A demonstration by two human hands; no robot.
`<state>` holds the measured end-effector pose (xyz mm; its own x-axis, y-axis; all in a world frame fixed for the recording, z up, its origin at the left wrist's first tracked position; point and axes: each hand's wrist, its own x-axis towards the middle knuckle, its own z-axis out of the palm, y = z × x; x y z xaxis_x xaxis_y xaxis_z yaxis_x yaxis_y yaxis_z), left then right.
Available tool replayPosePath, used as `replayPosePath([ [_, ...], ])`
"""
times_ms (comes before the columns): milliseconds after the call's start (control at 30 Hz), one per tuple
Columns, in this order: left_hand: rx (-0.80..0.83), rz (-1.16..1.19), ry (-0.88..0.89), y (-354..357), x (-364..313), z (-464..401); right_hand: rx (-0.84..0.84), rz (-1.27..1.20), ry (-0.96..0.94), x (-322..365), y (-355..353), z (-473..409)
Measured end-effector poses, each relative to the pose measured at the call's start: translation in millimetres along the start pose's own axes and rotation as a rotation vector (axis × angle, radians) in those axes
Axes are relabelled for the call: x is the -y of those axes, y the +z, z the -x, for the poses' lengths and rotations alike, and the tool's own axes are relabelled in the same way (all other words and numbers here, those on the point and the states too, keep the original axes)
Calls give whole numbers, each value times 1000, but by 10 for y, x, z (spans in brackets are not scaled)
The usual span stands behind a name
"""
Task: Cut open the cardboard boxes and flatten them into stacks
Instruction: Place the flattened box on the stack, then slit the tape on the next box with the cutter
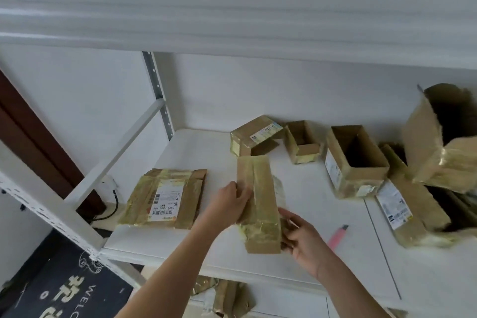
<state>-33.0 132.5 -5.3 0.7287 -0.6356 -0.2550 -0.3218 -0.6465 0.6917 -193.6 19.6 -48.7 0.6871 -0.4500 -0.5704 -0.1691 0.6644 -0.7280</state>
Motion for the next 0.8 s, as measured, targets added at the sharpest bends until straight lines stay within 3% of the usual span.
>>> replayPosePath([
  [167,56,-60,-113,362,100,79,-109,768,-139,-190,-289,-37],
  [267,48,-109,-111,485,51,151,-482,1278,-387,-209,-561,-123],
  [333,43,-167,-103,537,-5,146,-596,1482,-296,-168,-713,-112],
  [433,71,-173,-110,614,-77,135,-528,1801,-143,-87,-890,-52],
  [533,115,-83,-151,679,-139,164,-402,1969,-399,-83,-1060,-114],
  [633,147,-6,-148,746,-184,223,-484,1998,-639,-25,-1181,-197],
  [700,149,29,-146,749,-186,258,-547,1886,-723,102,-1108,-172],
  [800,157,132,-165,734,-191,292,-635,1412,-900,305,-942,-166],
])
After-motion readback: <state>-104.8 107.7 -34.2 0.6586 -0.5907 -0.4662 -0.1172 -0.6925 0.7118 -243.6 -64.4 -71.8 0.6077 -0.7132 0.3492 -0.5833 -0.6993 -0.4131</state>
